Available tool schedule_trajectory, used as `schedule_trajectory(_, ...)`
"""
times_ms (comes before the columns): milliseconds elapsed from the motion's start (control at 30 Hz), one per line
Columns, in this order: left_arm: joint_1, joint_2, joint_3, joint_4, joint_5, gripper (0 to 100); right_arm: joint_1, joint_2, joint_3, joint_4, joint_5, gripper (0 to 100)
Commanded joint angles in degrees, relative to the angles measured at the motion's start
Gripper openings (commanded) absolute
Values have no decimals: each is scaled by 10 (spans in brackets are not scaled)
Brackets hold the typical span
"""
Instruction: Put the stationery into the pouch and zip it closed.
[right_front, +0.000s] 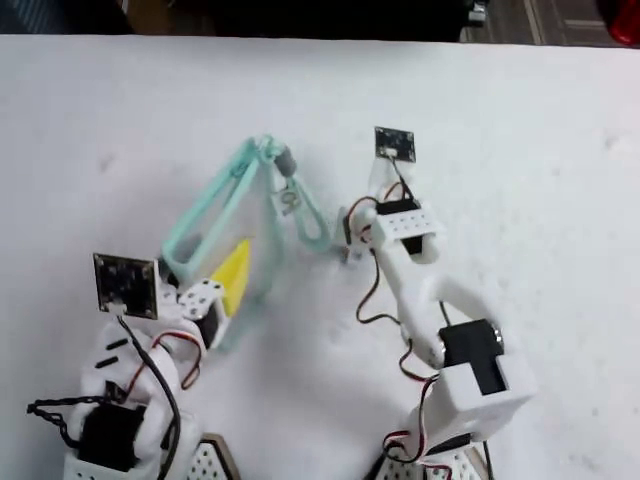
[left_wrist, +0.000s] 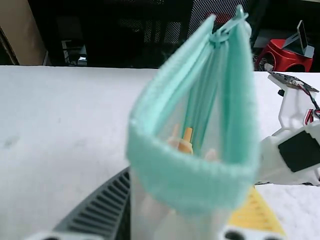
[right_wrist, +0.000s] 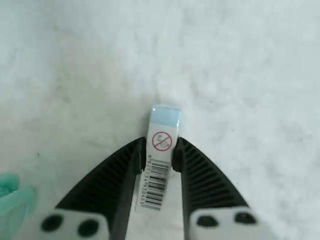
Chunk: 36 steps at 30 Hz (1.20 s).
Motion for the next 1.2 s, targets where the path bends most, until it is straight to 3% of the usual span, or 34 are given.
schedule_trajectory(0, -2, -3, -3, -16, 6, 229, 7, -5, -4, -3, -2, 17)
schedule_trajectory(500, 17, -3, -7, -1, 41, 229, 30, -6, -4, 18, 0, 17)
schedule_trajectory(633, 17, -3, -7, -2, 41, 229, 36, -40, -5, 44, 91, 17)
schedule_trajectory(700, 17, -3, -7, -2, 41, 229, 34, -92, -5, 65, 135, 17)
schedule_trajectory(967, 31, -3, -4, -4, 40, 229, 16, -411, -4, 155, 152, 17)
schedule_trajectory(1167, 84, -3, 12, -3, -19, 229, -70, -671, -3, 116, 302, 17)
